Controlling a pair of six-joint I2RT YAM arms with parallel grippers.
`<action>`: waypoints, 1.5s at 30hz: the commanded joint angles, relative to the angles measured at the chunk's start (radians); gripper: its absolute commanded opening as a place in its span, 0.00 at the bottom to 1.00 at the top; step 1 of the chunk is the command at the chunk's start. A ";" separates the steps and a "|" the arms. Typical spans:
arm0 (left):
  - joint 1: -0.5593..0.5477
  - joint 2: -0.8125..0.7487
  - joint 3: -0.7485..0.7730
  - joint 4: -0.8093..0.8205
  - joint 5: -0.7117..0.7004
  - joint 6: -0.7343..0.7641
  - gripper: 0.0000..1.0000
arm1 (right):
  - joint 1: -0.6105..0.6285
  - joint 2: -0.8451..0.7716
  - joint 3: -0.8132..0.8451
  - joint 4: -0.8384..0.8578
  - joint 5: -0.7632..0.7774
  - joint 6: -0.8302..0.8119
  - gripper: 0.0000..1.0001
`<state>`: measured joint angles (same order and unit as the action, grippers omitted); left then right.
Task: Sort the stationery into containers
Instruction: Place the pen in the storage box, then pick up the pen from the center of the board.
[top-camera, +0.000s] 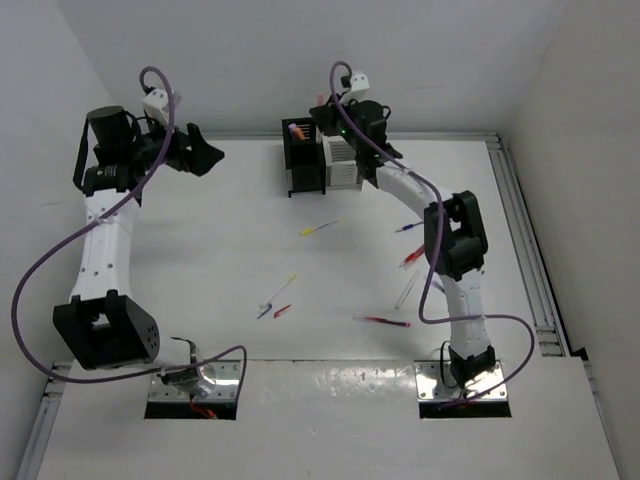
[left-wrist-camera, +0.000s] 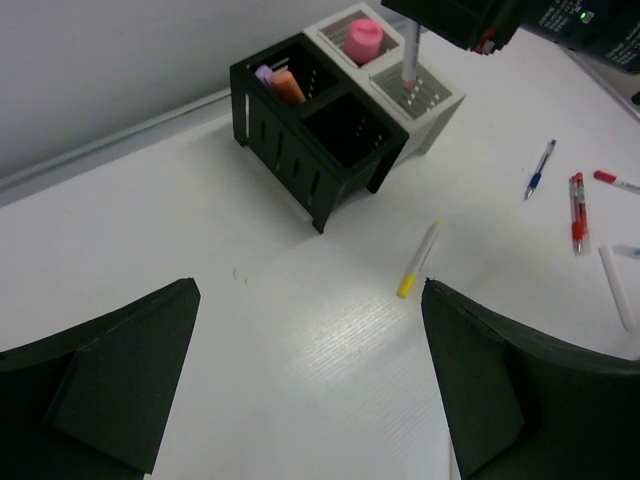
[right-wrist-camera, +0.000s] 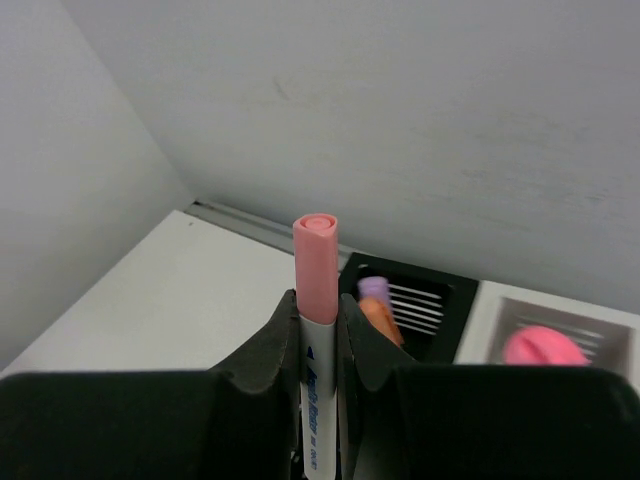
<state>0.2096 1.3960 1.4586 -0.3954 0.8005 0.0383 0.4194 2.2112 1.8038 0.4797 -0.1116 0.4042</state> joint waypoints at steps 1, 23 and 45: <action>-0.016 -0.046 -0.044 -0.034 -0.022 0.069 1.00 | 0.033 0.039 0.068 0.126 -0.022 -0.019 0.00; -0.128 -0.157 -0.332 -0.151 -0.072 0.472 0.81 | 0.094 0.139 0.034 0.281 0.059 -0.179 0.52; -0.653 0.632 0.098 -0.056 -0.529 0.327 0.70 | -0.257 -0.820 -0.727 -0.352 -0.280 -0.439 0.51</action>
<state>-0.4282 1.9846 1.4719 -0.4580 0.3519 0.3943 0.1749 1.4372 1.1549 0.3149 -0.2981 0.0845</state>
